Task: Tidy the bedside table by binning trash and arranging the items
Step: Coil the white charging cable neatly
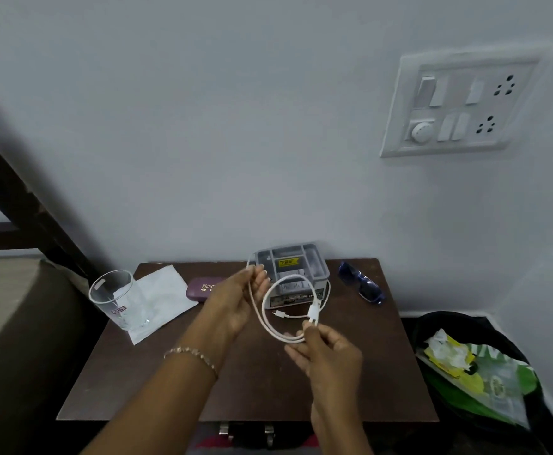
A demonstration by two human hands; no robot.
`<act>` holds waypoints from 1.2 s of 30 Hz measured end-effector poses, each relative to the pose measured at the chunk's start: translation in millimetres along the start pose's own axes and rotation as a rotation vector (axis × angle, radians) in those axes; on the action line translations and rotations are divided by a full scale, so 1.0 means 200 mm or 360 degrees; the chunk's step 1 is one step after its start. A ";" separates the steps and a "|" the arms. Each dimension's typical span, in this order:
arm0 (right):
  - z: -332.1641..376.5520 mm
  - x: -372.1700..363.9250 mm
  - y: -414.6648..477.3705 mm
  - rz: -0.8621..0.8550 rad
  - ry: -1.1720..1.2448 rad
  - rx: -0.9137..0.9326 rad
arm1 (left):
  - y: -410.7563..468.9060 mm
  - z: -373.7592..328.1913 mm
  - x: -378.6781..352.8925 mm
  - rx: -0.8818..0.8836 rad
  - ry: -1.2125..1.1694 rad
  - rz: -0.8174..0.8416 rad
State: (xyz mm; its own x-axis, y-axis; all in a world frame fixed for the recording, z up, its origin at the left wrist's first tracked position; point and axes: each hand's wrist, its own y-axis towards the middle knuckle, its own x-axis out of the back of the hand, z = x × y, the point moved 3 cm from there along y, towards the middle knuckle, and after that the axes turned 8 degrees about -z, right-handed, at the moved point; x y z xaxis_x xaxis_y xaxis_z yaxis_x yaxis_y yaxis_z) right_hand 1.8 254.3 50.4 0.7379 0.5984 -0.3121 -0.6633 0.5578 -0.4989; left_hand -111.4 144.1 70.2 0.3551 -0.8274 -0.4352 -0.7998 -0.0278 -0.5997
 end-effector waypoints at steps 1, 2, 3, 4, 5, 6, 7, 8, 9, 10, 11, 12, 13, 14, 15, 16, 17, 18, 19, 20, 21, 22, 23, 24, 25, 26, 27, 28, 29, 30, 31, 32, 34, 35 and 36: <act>-0.01 0.00 0.00 0.0003 0.0005 -0.0012 | 0.03 -0.03 -0.02 -0.0045 0.0077 0.0024; -0.02 0.00 0.01 0.0003 0.0014 -0.0022 | 0.05 -0.05 -0.05 -0.0109 0.0172 0.0061; -0.03 0.00 0.01 -0.0007 0.0028 -0.0032 | 0.06 -0.07 -0.09 -0.0184 0.0271 0.0111; -0.04 0.01 0.02 -0.0027 0.0045 -0.0038 | 0.07 -0.10 -0.13 -0.0257 0.0380 0.0170; -0.04 0.01 0.02 -0.0052 0.0062 -0.0043 | 0.07 -0.11 -0.17 -0.0324 0.0503 0.0246; -0.04 0.02 0.03 -0.0077 0.0081 -0.0045 | 0.06 -0.12 -0.21 -0.0384 0.0632 0.0327; -0.04 0.02 0.04 -0.0101 0.0102 -0.0051 | 0.04 -0.12 -0.25 -0.0436 0.0747 0.0411; -0.04 0.03 0.05 -0.0123 0.0123 -0.0055 | 0.02 -0.12 -0.28 -0.0472 0.0835 0.0477; -0.04 0.04 0.06 -0.0146 0.0140 -0.0061 | -0.01 -0.10 -0.30 -0.0493 0.0891 0.0524; -0.04 0.06 0.08 -0.0167 0.0147 -0.0060 | -0.04 -0.09 -0.31 -0.0512 0.0929 0.0556; -0.03 0.08 0.09 -0.0180 0.0144 -0.0057 | -0.08 -0.08 -0.30 -0.0534 0.0957 0.0582; -0.03 0.09 0.10 -0.0184 0.0125 -0.0043 | -0.11 -0.07 -0.28 -0.0559 0.0975 0.0608; -0.03 0.10 0.12 -0.0180 0.0094 -0.0025 | -0.15 -0.06 -0.26 -0.0583 0.0982 0.0626; -0.03 0.12 0.13 -0.0170 0.0037 0.0009 | -0.19 -0.05 -0.23 -0.0603 0.0983 0.0639; -0.03 0.12 0.14 -0.0157 -0.0039 0.0055 | -0.22 -0.05 -0.19 -0.0621 0.0989 0.0642; -0.03 0.13 0.14 -0.0152 -0.0158 0.0135 | -0.25 -0.04 -0.14 -0.0637 0.1002 0.0636; -0.03 0.13 0.15 -0.0152 -0.0304 0.0248 | -0.28 -0.04 -0.10 -0.0651 0.1012 0.0630; -0.02 0.13 0.14 -0.0150 -0.0474 0.0400 | -0.30 -0.04 -0.06 -0.0661 0.1016 0.0622; -0.01 0.12 0.13 -0.0135 -0.0636 0.0575 | -0.31 -0.04 -0.03 -0.0663 0.1013 0.0618; 0.00 0.10 0.11 -0.0109 -0.0784 0.0753 | -0.33 -0.05 -0.01 -0.0662 0.1013 0.0618; 0.00 0.08 0.09 -0.0079 -0.0899 0.0915 | -0.34 -0.05 0.02 -0.0665 0.1029 0.0612; 0.01 0.06 0.06 -0.0052 -0.0989 0.1059 | -0.34 -0.06 0.03 -0.0674 0.1057 0.0608; 0.02 0.04 0.04 -0.0034 -0.1063 0.1195 | -0.35 -0.08 0.04 -0.0691 0.1098 0.0600; 0.02 0.02 0.02 -0.0026 -0.1118 0.1321 | -0.35 -0.09 0.04 -0.0710 0.1145 0.0598; 0.02 0.01 0.00 -0.0030 -0.1150 0.1425 | -0.36 -0.10 0.04 -0.0727 0.1193 0.0602; 0.02 0.00 -0.01 -0.0044 -0.1171 0.1489 | -0.36 -0.10 0.04 -0.0739 0.1231 0.0616; 0.02 -0.01 -0.02 -0.0061 -0.1180 0.1526 | -0.37 -0.11 0.04 -0.0748 0.1256 0.0642; 0.02 -0.01 -0.03 -0.0081 -0.1186 0.1544 | -0.38 -0.11 0.05 -0.0759 0.1282 0.0670; 0.03 -0.01 -0.03 -0.0099 -0.1186 0.1562 | -0.39 -0.11 0.05 -0.0781 0.1332 0.0696; 0.04 -0.01 -0.03 -0.0116 -0.1184 0.1569 | -0.40 -0.10 0.06 -0.0807 0.1406 0.0714; 0.04 -0.01 -0.03 -0.0126 -0.1178 0.1571 | -0.40 -0.09 0.07 -0.0828 0.1484 0.0722; 0.05 0.00 -0.03 -0.0124 -0.1171 0.1562 | -0.40 -0.09 0.08 -0.0847 0.1548 0.0718; 0.06 0.00 -0.03 -0.0073 -0.1151 0.1525 | -0.40 -0.08 0.11 -0.0921 0.1658 0.0667; 0.06 0.00 -0.03 -0.0028 -0.1141 0.1519 | -0.40 -0.08 0.11 -0.0975 0.1706 0.0640; 0.07 0.00 -0.03 0.0028 -0.1146 0.1515 | -0.40 -0.08 0.12 -0.1010 0.1738 0.0625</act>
State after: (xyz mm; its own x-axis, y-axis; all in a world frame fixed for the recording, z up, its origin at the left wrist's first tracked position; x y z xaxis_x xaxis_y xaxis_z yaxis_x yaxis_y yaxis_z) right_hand 5.0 259.2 64.3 0.6899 0.6256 0.3641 -0.7227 0.5666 0.3958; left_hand -46.4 117.2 119.0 -0.2816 -0.8558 0.4339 -0.9516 0.3070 -0.0120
